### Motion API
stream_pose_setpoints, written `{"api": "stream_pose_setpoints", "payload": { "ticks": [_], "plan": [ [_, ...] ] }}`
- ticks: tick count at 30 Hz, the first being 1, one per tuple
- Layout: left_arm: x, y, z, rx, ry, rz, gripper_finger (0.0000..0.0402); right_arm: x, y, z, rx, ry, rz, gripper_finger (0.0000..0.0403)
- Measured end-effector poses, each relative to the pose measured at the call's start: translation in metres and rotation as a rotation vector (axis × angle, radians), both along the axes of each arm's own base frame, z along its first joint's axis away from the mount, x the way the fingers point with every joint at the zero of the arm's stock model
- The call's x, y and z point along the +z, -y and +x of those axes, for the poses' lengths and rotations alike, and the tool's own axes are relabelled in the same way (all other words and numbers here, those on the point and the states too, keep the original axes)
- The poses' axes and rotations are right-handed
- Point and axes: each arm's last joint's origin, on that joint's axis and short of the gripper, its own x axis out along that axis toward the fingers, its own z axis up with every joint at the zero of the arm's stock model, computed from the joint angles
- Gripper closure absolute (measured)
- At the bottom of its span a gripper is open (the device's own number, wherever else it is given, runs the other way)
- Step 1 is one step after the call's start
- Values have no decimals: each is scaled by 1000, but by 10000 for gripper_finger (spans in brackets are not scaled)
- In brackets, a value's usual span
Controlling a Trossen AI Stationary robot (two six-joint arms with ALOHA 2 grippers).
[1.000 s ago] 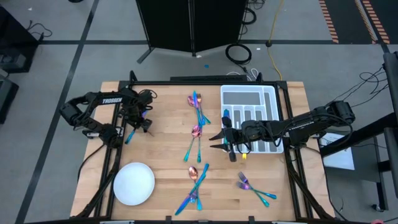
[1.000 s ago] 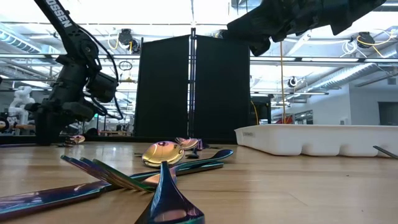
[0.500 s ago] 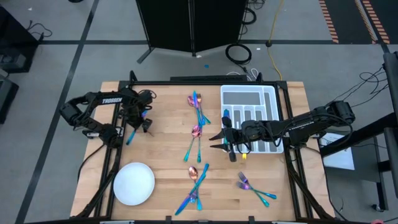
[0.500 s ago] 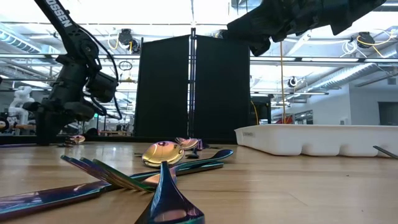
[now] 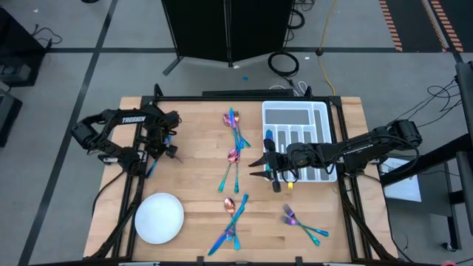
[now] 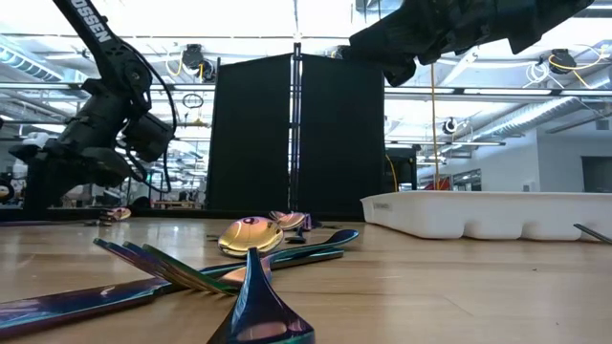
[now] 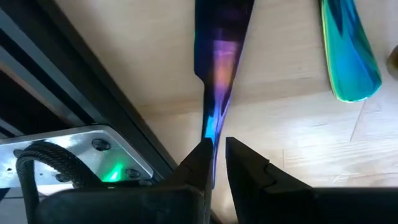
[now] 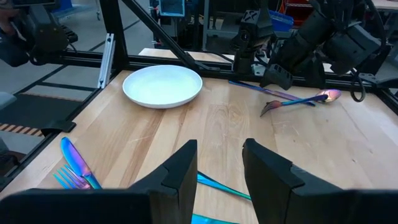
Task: Sort silverware
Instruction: Put the blue knife into the utensil organizer
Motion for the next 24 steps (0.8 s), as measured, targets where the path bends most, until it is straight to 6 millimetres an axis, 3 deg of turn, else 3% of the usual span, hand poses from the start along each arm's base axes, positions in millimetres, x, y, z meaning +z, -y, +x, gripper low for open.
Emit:
{"api": "stream_pose_setpoints", "payload": {
  "ticks": [18, 24],
  "plan": [
    [0, -3, 3, -87, 3, 66, 355, 0, 0, 0, 1, 0, 0, 289],
    [2, -3, 8, -117, 22, 78, 313, 0, 0, 0, 1, 0, 0, 289]
  ]
}}
